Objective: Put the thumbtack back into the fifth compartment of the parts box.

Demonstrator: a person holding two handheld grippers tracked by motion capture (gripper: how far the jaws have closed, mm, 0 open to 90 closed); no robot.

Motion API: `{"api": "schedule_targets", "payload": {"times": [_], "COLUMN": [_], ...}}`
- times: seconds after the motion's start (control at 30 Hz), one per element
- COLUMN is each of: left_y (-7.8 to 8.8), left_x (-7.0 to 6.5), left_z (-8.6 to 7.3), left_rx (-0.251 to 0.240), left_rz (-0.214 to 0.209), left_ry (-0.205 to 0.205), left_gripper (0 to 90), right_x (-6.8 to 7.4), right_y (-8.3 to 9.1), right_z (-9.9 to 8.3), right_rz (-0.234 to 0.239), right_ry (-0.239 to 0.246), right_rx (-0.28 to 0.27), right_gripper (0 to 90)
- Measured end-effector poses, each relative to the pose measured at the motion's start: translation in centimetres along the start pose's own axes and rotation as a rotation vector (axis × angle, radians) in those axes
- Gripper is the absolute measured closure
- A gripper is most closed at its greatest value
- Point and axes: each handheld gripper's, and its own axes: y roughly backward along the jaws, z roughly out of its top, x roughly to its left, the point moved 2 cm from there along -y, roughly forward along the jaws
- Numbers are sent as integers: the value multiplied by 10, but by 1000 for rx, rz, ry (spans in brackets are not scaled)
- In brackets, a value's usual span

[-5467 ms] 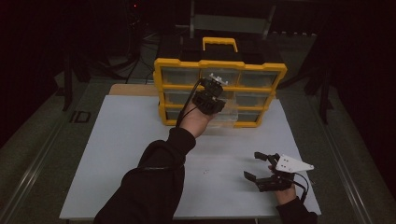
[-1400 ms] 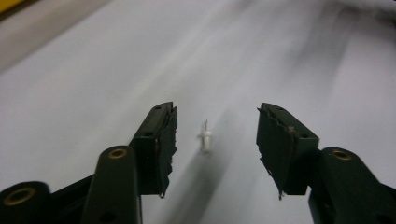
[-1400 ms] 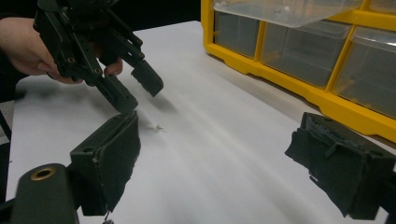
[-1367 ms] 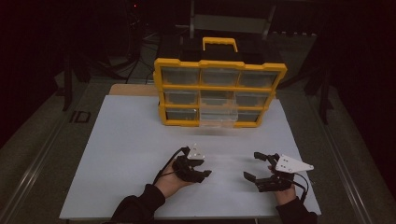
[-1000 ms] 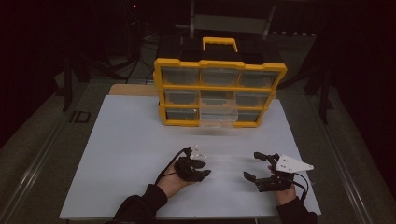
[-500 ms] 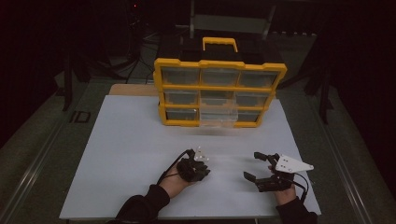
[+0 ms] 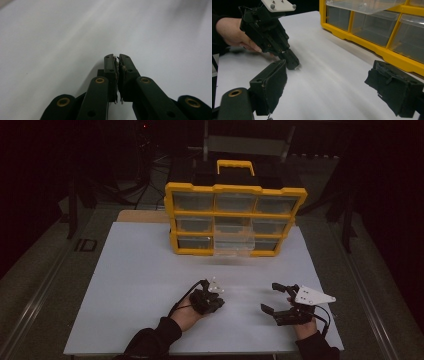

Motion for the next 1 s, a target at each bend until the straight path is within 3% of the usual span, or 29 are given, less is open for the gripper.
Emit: {"api": "schedule_targets", "payload": {"times": [0.43, 0.67, 1.0], "left_y": [31, 50, 79], "left_x": [1, 2, 0], "left_z": [10, 16, 33], "left_rx": [-64, -96, -137], "left_rz": [-34, -30, -31], "left_ry": [-10, -13, -48], "left_gripper": [848, 847, 848], "right_x": [-1, 0, 0], "right_y": [1, 1, 1], "right_z": [0, 0, 1], "right_rz": [-4, -5, -5], "right_ry": [0, -2, -1], "right_rx": [-7, -6, -7], "right_gripper": [136, 136, 136]}}
